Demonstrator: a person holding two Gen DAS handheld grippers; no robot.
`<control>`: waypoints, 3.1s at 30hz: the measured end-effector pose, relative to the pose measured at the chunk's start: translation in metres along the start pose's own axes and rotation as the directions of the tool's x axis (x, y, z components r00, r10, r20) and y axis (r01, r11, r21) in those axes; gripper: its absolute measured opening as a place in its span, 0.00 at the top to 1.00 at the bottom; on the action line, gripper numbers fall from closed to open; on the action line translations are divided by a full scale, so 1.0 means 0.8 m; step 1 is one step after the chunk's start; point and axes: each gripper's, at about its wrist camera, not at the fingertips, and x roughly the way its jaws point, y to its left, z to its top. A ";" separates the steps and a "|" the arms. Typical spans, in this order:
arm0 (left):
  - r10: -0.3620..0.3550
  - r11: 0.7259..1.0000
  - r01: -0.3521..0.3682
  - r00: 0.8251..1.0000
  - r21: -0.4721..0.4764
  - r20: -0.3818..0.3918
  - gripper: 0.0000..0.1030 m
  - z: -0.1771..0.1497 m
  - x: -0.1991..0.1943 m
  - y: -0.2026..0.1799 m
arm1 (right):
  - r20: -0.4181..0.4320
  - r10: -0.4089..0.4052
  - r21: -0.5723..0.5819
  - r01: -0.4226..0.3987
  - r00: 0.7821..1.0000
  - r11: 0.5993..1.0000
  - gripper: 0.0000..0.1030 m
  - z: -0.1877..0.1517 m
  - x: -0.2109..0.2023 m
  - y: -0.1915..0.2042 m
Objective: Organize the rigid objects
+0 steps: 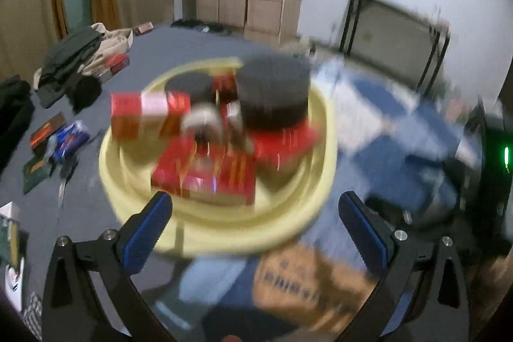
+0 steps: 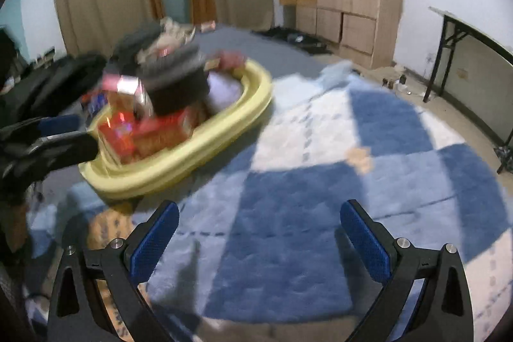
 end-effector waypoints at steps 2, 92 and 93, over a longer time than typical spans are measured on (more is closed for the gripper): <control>-0.015 0.999 0.014 1.000 -0.046 -0.018 0.00 -0.011 0.006 0.001 | -0.032 -0.021 -0.035 0.020 0.999 0.999 0.00 -0.007 0.017 0.010; 0.105 0.987 -0.116 0.989 -0.113 -0.100 0.00 -0.039 0.063 0.007 | -0.129 -0.128 -0.091 0.116 0.983 0.989 0.00 -0.007 0.048 0.025; 0.105 0.987 -0.116 0.989 -0.113 -0.100 0.00 -0.039 0.063 0.007 | -0.129 -0.128 -0.091 0.116 0.983 0.989 0.00 -0.007 0.048 0.025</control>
